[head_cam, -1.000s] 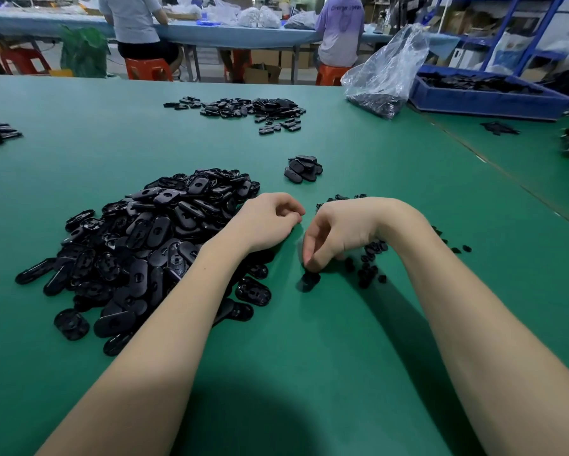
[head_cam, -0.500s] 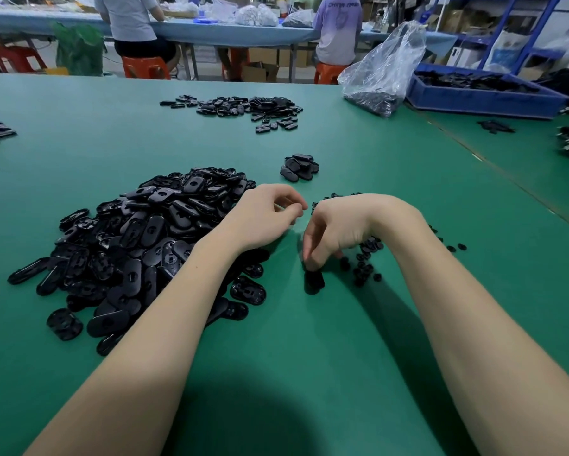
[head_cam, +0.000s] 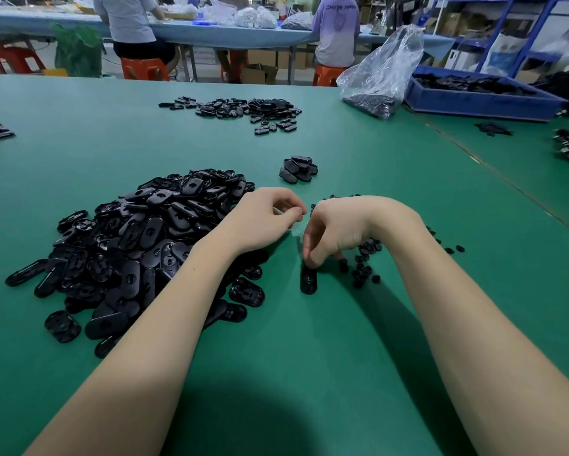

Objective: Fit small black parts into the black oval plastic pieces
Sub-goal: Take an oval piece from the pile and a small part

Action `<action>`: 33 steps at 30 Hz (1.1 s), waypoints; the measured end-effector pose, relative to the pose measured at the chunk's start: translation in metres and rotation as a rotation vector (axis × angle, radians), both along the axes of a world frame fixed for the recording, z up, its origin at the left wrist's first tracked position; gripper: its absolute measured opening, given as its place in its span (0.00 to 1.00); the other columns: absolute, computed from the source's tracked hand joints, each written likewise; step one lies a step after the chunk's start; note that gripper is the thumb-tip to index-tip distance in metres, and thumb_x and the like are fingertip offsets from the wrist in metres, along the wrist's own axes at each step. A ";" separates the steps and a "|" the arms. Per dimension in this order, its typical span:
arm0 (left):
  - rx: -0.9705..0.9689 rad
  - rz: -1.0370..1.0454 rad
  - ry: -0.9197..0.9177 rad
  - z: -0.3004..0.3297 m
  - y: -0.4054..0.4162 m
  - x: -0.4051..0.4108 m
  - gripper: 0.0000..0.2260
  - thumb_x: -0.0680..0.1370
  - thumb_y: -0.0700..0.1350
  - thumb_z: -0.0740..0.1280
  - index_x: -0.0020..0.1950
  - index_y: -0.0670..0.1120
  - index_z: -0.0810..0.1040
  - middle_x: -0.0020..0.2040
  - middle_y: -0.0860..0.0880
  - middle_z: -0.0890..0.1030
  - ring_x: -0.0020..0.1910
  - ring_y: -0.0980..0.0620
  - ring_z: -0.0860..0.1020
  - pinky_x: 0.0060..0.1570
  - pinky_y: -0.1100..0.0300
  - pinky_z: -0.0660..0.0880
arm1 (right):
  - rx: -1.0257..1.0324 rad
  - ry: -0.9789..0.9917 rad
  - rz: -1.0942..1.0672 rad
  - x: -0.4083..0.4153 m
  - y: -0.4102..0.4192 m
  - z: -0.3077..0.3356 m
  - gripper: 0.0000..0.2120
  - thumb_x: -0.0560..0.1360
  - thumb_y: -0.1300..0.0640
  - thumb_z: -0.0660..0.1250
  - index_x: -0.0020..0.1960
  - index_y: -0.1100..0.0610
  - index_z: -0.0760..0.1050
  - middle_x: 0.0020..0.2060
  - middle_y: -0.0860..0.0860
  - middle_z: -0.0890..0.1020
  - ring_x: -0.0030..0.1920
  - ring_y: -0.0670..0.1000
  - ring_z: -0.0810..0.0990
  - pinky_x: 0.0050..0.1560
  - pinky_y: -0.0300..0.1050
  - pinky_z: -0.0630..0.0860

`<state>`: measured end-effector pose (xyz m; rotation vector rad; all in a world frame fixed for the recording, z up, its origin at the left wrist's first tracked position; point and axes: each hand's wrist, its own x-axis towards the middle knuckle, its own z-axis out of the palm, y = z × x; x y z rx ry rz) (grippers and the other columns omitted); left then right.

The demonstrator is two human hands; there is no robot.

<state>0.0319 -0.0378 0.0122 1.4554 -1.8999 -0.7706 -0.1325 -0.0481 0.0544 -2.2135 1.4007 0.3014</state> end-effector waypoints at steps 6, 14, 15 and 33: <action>0.106 0.000 0.170 0.002 -0.001 -0.001 0.07 0.81 0.43 0.65 0.53 0.47 0.83 0.47 0.47 0.86 0.46 0.51 0.85 0.54 0.54 0.82 | -0.291 -0.269 -0.203 -0.013 -0.009 -0.001 0.03 0.70 0.51 0.73 0.38 0.48 0.85 0.34 0.44 0.85 0.37 0.46 0.81 0.43 0.41 0.78; 0.352 -0.033 0.568 0.006 0.001 -0.006 0.08 0.84 0.39 0.63 0.61 0.39 0.78 0.52 0.37 0.85 0.41 0.50 0.85 0.40 0.65 0.81 | -0.491 -0.513 -0.284 -0.018 -0.013 0.001 0.02 0.72 0.50 0.73 0.41 0.45 0.83 0.39 0.42 0.85 0.37 0.39 0.80 0.48 0.43 0.79; 0.322 -0.013 0.539 0.005 0.000 -0.006 0.08 0.83 0.39 0.64 0.61 0.39 0.78 0.51 0.38 0.85 0.39 0.52 0.84 0.40 0.65 0.81 | -0.450 -0.496 -0.270 -0.021 -0.013 0.003 0.01 0.72 0.49 0.74 0.42 0.45 0.84 0.39 0.42 0.86 0.37 0.38 0.80 0.46 0.42 0.78; 0.180 0.172 0.614 -0.002 -0.006 -0.006 0.09 0.83 0.38 0.62 0.54 0.44 0.82 0.49 0.43 0.84 0.40 0.54 0.81 0.47 0.66 0.81 | 0.022 0.093 -0.131 -0.033 -0.008 0.009 0.06 0.67 0.51 0.81 0.39 0.41 0.86 0.38 0.41 0.87 0.35 0.44 0.82 0.48 0.42 0.80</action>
